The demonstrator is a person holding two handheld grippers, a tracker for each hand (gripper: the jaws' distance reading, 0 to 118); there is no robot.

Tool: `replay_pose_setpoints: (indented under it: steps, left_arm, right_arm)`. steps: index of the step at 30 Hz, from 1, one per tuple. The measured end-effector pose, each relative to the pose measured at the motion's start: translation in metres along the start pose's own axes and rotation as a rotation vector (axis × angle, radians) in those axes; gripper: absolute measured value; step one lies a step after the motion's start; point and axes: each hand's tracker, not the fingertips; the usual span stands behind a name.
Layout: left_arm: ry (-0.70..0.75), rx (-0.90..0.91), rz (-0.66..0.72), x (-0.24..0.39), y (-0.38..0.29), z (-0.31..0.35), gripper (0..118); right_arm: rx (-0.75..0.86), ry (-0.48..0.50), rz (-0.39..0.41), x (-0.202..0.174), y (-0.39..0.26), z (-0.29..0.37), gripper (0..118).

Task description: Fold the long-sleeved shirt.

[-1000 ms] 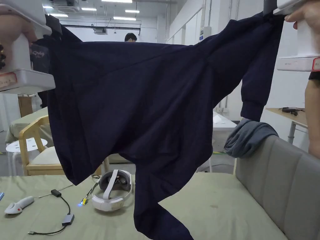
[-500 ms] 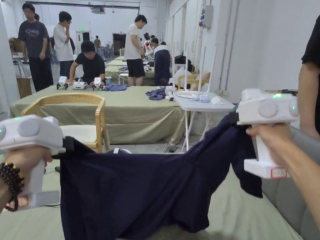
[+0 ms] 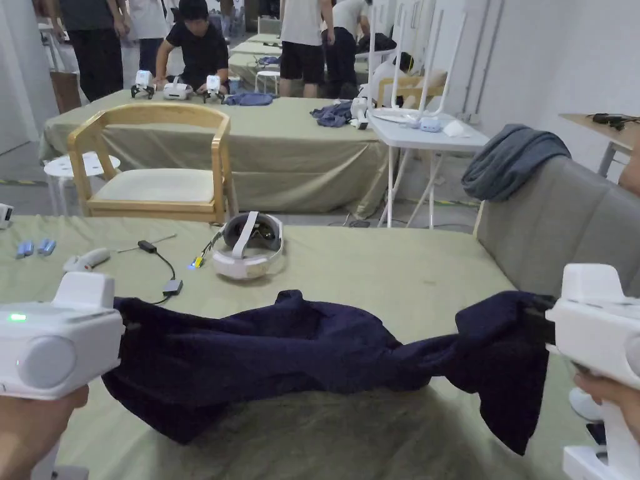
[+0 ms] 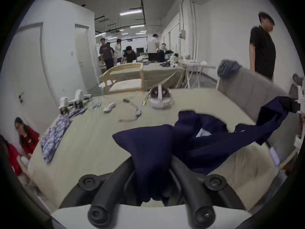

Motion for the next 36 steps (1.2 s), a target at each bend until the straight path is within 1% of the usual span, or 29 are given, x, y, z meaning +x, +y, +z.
replay_pose_setpoints:
  steps: [3, 6, 9, 11, 12, 13, 14, 15, 16, 17, 18, 19, 20, 21, 22, 23, 24, 25, 26, 27, 28, 29, 30, 31, 32, 33, 34, 35, 36]
  left_arm:
    - [0.051, -0.12, 0.012, 0.003, -0.078, 0.012, 6]
    - [0.035, -0.325, 0.053, 0.005, -0.146, 0.0, 6]
    - [0.014, -0.437, 0.053, 0.007, -0.189, -0.019, 6]
    - [0.02, -0.438, 0.041, 0.006, -0.199, -0.024, 6]
    - [0.016, -0.439, 0.049, 0.004, -0.2, -0.023, 8]
    - [0.012, -0.43, 0.055, 0.005, -0.2, -0.017, 29]
    - [0.007, -0.432, 0.049, 0.004, -0.196, -0.014, 61]
    - [0.001, -0.431, 0.041, 0.002, -0.194, -0.012, 93]
    - [-0.003, -0.408, 0.032, -0.001, -0.19, -0.005, 111]
    - [-0.017, -0.32, 0.014, 0.003, -0.185, 0.013, 106]
    - [-0.033, -0.283, 0.024, 0.001, -0.178, 0.018, 102]
    - [-0.025, -0.285, 0.037, 0.0, -0.171, 0.021, 102]
    - [-0.024, -0.283, 0.042, -0.001, -0.164, 0.024, 100]
    - [-0.025, -0.277, 0.049, -0.004, -0.157, 0.03, 92]
    - [-0.039, -0.262, 0.056, -0.005, -0.148, 0.033, 66]
    - [-0.055, -0.235, 0.066, -0.006, -0.141, 0.032, 31]
    - [-0.069, -0.215, 0.078, -0.007, -0.136, 0.028, 5]
    - [-0.084, -0.208, 0.085, -0.012, -0.129, 0.021, 3]
    - [-0.071, -0.205, 0.08, -0.013, -0.121, 0.014, 3]
    - [-0.072, -0.208, 0.065, -0.013, -0.114, 0.006, 3]
    - [-0.073, -0.213, 0.048, -0.014, -0.106, -0.004, 3]
    - [-0.072, -0.214, 0.043, -0.017, -0.101, -0.018, 9]
    - [-0.082, -0.211, 0.044, -0.02, -0.095, -0.03, 32]
    - [-0.092, -0.213, 0.046, -0.023, -0.088, -0.044, 83]
    - [-0.106, -0.231, 0.047, -0.026, -0.082, -0.063, 107]
    - [-0.113, -0.27, 0.055, -0.027, -0.082, -0.081, 109]
    - [-0.092, -0.305, 0.061, -0.027, -0.081, -0.1, 100]
    - [-0.11, -0.299, 0.064, -0.027, -0.079, -0.114, 95]
    - [-0.118, -0.31, 0.063, -0.027, -0.078, -0.127, 95]
  right_arm:
    - [-0.163, 0.006, -0.006, -0.003, -0.08, 0.019, 1]
    - [-0.379, 0.012, 0.022, -0.008, -0.147, 0.018, 1]
    - [-0.576, 0.035, 0.062, -0.01, -0.199, -0.001, 0]
    - [-0.647, 0.036, 0.092, -0.013, -0.22, -0.009, 1]
    - [-0.671, 0.04, 0.093, -0.013, -0.225, -0.012, 1]
    - [-0.677, 0.057, 0.078, -0.011, -0.223, -0.01, 2]
    - [-0.663, 0.052, 0.064, -0.01, -0.219, -0.007, 14]
    - [-0.6, 0.043, 0.032, -0.013, -0.207, 0.009, 45]
    - [-0.547, 0.028, 0.016, -0.011, -0.2, 0.016, 98]
    - [-0.488, 0.008, -0.025, -0.011, -0.191, 0.023, 118]
    - [-0.417, 0.024, -0.066, -0.005, -0.181, 0.032, 115]
    - [-0.405, -0.001, -0.07, -0.002, -0.173, 0.037, 115]
    - [-0.423, 0.031, -0.082, 0.001, -0.165, 0.039, 115]
    - [-0.438, 0.05, -0.077, 0.002, -0.159, 0.04, 115]
    - [-0.529, 0.081, -0.06, 0.001, -0.15, 0.039, 113]
    - [-0.593, 0.106, -0.046, -0.01, -0.146, 0.031, 103]
    - [-0.53, 0.122, -0.037, -0.013, -0.146, 0.033, 72]
    - [-0.478, 0.135, 0.007, -0.018, -0.143, 0.033, 0]
    - [-0.478, 0.104, 0.01, -0.023, -0.144, 0.027, 0]
    - [-0.48, 0.091, -0.014, -0.029, -0.144, 0.016, 0]
    - [-0.516, 0.098, -0.008, -0.032, -0.143, 0.008, 0]
    - [-0.526, 0.116, 0.014, -0.036, -0.143, 0.002, 0]
    - [-0.522, 0.117, 0.018, -0.04, -0.142, -0.003, 0]
    - [-0.518, 0.113, 0.018, -0.042, -0.142, 0.005, 0]
    - [-0.526, 0.118, 0.019, -0.045, -0.141, 0.003, 0]
    - [-0.538, 0.131, 0.024, -0.048, -0.142, 0.001, 0]
    - [-0.545, 0.139, 0.028, -0.052, -0.142, -0.002, 0]
    - [-0.549, 0.117, 0.006, -0.055, -0.141, -0.007, 0]
    - [-0.554, 0.12, 0.009, -0.057, -0.142, -0.009, 0]
